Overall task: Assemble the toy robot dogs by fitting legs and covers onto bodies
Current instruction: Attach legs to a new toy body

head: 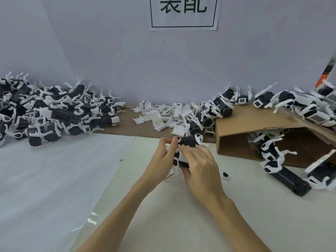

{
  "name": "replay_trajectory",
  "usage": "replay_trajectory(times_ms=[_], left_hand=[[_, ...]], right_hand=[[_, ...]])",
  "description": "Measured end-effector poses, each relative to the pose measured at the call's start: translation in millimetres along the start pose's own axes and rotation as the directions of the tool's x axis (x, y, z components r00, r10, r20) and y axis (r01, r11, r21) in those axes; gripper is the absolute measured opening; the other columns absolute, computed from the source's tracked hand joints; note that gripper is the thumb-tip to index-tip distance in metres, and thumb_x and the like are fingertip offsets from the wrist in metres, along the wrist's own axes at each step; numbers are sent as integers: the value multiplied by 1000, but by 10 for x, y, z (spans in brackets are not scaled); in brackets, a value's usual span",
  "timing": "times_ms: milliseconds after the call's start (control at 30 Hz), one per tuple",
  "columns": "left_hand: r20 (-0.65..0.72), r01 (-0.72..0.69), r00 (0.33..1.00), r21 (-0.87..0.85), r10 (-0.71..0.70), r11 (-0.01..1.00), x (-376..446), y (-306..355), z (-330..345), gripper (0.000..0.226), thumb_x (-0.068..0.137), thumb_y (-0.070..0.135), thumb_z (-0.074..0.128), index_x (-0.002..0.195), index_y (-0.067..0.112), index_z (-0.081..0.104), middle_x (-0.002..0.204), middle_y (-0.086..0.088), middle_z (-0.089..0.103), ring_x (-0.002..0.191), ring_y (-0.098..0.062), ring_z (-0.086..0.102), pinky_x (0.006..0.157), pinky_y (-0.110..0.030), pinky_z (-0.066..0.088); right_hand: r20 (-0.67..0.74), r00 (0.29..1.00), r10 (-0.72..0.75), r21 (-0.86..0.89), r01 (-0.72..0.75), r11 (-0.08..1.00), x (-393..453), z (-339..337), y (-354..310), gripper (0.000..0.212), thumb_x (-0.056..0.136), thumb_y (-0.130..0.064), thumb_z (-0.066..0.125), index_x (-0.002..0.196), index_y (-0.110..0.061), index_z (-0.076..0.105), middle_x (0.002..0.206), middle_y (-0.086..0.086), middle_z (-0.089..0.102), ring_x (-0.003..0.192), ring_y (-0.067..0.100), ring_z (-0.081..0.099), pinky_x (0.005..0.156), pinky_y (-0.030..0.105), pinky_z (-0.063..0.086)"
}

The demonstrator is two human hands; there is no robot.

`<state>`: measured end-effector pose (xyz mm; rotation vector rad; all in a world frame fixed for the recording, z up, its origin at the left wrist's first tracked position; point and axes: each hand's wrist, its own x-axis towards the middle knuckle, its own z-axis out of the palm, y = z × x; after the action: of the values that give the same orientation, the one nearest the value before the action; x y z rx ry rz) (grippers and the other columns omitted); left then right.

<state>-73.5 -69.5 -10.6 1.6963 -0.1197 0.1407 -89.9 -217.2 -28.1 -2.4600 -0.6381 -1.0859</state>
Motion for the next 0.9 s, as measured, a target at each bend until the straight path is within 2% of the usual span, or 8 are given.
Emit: replay_trajectory(times_ms=[167, 433, 500, 567, 633, 667, 800, 900], left_hand=[[-38, 4, 999, -4, -5, 1000, 6, -2, 0, 38, 108, 56, 46, 113, 22, 61, 88, 13, 77, 83, 1, 72, 66, -10, 49], [-57, 15, 998, 8, -14, 1000, -8, 15, 7, 38, 108, 57, 47, 110, 23, 64, 88, 15, 75, 81, 0, 70, 68, -16, 53], [-66, -17, 998, 24, 18, 1000, -14, 16, -4, 33, 108, 54, 51, 108, 24, 65, 90, 12, 75, 84, -7, 71, 70, -19, 55], [-78, -126, 988, 76, 131, 989, -26, 25, -30, 22, 108, 44, 58, 106, 24, 66, 91, 10, 73, 81, -16, 69, 66, -23, 54], [-44, -319, 943, 164, 330, 933, -41, 31, -86, 12, 108, 33, 61, 105, 23, 67, 94, 10, 71, 80, -20, 66, 67, -28, 53], [4, -420, 904, 197, 427, 886, -60, 32, -117, 11, 107, 31, 61, 104, 21, 66, 94, 9, 70, 81, -18, 66, 70, -28, 52], [163, -611, 785, 365, 598, 702, -56, 26, -200, 17, 105, 31, 61, 115, 19, 68, 113, 12, 70, 111, -15, 66, 97, -31, 48], [167, -572, 795, 526, 584, 629, 15, 0, -272, 39, 99, 48, 69, 130, 26, 61, 130, 16, 60, 130, -11, 52, 110, -32, 34]], right_hand=[[119, 993, 23, 35, -28, 999, -28, 7, -21, 74, 80, -8, 84, 148, -11, 54, 152, 3, 55, 136, 19, 53, 115, 36, 42], [112, 994, -10, 79, 1, 997, 13, 11, 42, 71, 80, -7, 86, 145, -13, 59, 135, -1, 68, 127, 18, 60, 125, 34, 30], [172, 985, 32, 211, -69, 975, -9, -36, 39, 64, 92, -16, 77, 151, -19, 52, 149, -6, 58, 138, 14, 52, 125, 34, 30], [325, 934, 151, 494, -303, 815, -16, -121, 78, 49, 102, -27, 64, 150, -27, 52, 148, -14, 57, 139, 5, 49, 119, 30, 35], [528, 823, 211, 632, -547, 549, 21, -218, 161, 30, 109, -32, 51, 135, -28, 65, 130, -9, 68, 126, 8, 60, 110, 36, 46], [588, 780, 212, 622, -604, 498, 36, -260, 212, 27, 111, -31, 48, 123, -25, 72, 118, -3, 73, 116, 15, 65, 104, 41, 48], [667, 729, 155, 559, -627, 542, 41, -319, 264, 36, 109, -29, 51, 79, -37, 70, 73, -13, 62, 70, 8, 58, 72, 28, 45], [519, 814, 261, 568, -556, 607, 32, -238, 293, 16, 100, -44, 60, 102, -33, 71, 94, -15, 72, 92, 2, 67, 85, 16, 46]])
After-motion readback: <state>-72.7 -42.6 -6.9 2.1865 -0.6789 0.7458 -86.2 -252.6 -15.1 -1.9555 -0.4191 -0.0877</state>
